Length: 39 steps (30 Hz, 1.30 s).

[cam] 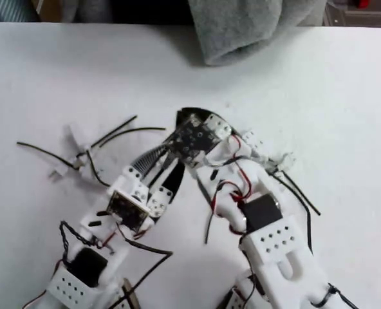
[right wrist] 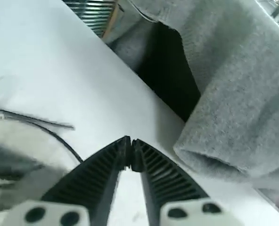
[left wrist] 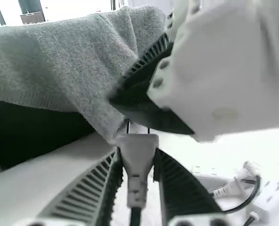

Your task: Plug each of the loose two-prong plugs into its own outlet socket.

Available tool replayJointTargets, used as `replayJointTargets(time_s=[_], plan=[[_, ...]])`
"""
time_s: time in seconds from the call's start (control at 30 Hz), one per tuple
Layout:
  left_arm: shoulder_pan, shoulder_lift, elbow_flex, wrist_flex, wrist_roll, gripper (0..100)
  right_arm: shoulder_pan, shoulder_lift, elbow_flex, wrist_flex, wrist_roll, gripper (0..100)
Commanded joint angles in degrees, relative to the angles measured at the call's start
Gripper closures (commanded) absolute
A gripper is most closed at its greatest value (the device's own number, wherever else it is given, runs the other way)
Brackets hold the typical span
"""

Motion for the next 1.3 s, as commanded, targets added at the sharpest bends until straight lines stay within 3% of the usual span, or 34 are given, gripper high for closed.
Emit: replayJointTargets(time_s=[0.0,0.2,0.47,0.6,0.8,1.0,1.27], plan=[[-0.57,-1.1,-0.18,-1.14,0.53,98,3.91,4.62,-0.18,-3.3,0.35,97.9],[-0.57,-1.1,-0.18,-1.14,0.53,98,9.1,18.86,-3.16,-11.12,0.35,97.9],[-0.57,-1.1,-0.18,-1.14,0.53,98,13.23,21.67,-19.34,3.47,0.35,97.9],[-0.57,-1.1,-0.18,-1.14,0.53,98,10.68,16.57,-24.79,12.09,0.35,97.9],[-0.57,-1.1,-0.18,-1.14,0.53,98,-1.01,10.07,-24.79,19.56,0.18,97.9],[-0.84,-1.1,-0.18,-1.14,0.53,98,-4.79,10.24,-19.43,14.73,0.26,97.9],[-0.92,-1.1,-0.18,-1.14,0.53,98,5.76,16.31,-14.07,5.32,0.35,97.9]])
